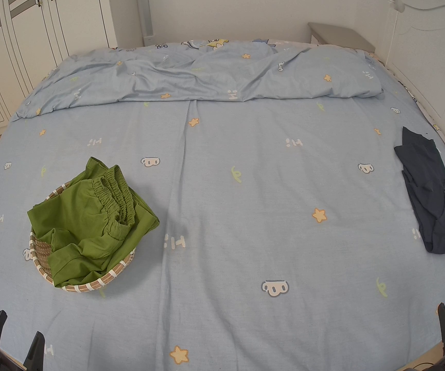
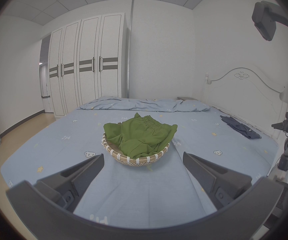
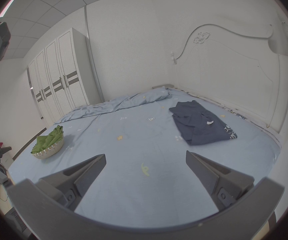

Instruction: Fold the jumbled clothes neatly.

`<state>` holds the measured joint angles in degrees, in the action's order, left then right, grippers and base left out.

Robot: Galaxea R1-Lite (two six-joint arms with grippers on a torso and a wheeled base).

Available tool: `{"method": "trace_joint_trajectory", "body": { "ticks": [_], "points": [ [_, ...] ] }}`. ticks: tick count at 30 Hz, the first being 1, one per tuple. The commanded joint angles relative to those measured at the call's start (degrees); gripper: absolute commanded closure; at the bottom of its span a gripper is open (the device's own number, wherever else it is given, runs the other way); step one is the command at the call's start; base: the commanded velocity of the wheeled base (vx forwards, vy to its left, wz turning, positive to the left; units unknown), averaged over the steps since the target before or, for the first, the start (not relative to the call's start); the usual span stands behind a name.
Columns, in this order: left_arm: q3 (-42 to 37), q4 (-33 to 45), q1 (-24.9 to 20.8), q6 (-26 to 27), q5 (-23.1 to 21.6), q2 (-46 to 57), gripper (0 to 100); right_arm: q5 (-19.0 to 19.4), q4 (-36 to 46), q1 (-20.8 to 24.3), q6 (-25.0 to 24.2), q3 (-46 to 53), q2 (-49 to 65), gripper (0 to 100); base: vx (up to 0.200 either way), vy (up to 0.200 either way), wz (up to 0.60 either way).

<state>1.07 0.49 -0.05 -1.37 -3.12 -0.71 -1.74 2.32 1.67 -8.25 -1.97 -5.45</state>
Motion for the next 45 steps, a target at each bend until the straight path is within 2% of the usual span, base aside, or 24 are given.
{"method": "trace_joint_trajectory", "body": {
  "ticks": [1, 4, 7, 10, 12, 14, 16, 20, 22, 29, 38, 40, 45],
  "points": [
    [0.0, 0.0, 0.0, -0.2, 0.1, 0.6, 0, -0.7, -1.1, -1.7, 0.9, 0.4, 5.4, 0, 0.0, 0.0, 0.0],
    [0.0, 0.0, 0.0, -0.2, 0.0, 0.7, 0, -1.9, -2.6, -1.8, 1.0, 0.7, 5.2, 0, 0.0, 0.0, 0.0],
    [0.0, 0.0, 0.0, 0.0, 0.0, 0.7, 0, -1.1, -2.2, -1.8, 1.5, 0.7, 5.2, 0, 0.0, 0.0, 0.0],
    [-0.1, -0.8, 0.1, 0.7, -0.2, 0.7, 0, 4.4, -1.2, -1.8, 2.0, 0.5, 5.2, 0, 0.0, 0.0, 0.0],
    [-0.2, -0.8, 0.1, 1.5, -0.6, 0.7, 0, 5.1, -1.2, -1.8, 3.0, 0.4, 5.3, 0, 0.0, 0.0, 0.0],
    [-0.2, -0.8, 0.1, 2.8, -1.2, 0.7, 0, 5.5, -1.7, -1.8, 9.7, 0.7, 5.3, 0, 0.0, 0.0, 0.0],
    [-0.1, -0.5, 0.1, 2.8, -1.3, 0.7, 0, 5.1, -2.1, -1.8, 13.4, 1.2, 5.4, 0, 0.0, 0.0, 0.0],
    [-0.2, -0.7, 0.1, 2.2, -0.7, 0.6, 0, 4.8, -4.7, -1.8, 12.2, 2.0, 5.4, 0, 0.0, 0.0, 0.0],
    [-0.2, -0.6, 0.1, 1.5, -0.7, 0.7, 0, 2.6, -1.6, -1.7, 6.9, 1.9, 5.4, 0, 0.0, 0.0, 0.0],
    [-0.1, -0.4, 0.1, 1.5, -0.7, 0.7, 0, 2.2, -2.2, -1.8, 8.8, 2.0, 5.4, 0, 0.0, 0.0, 0.0],
    [0.0, -0.2, 0.1, 2.3, -0.9, 0.7, 0, 2.1, -2.6, -1.8, 8.6, 2.0, 5.4, 0, 0.0, 0.0, 0.0],
    [-1.1, -0.7, 0.0, 4.8, 1.1, 0.7, 0, 2.0, -2.6, -1.8, 8.4, 2.0, 5.4, 0, 0.0, 0.0, 0.0],
    [-1.0, -0.4, 0.0, 4.4, 1.5, 0.7, 0, 2.0, -2.8, -1.8, 8.4, 2.0, 5.4, 0, 0.0, 0.0, 0.0]
  ]
}}
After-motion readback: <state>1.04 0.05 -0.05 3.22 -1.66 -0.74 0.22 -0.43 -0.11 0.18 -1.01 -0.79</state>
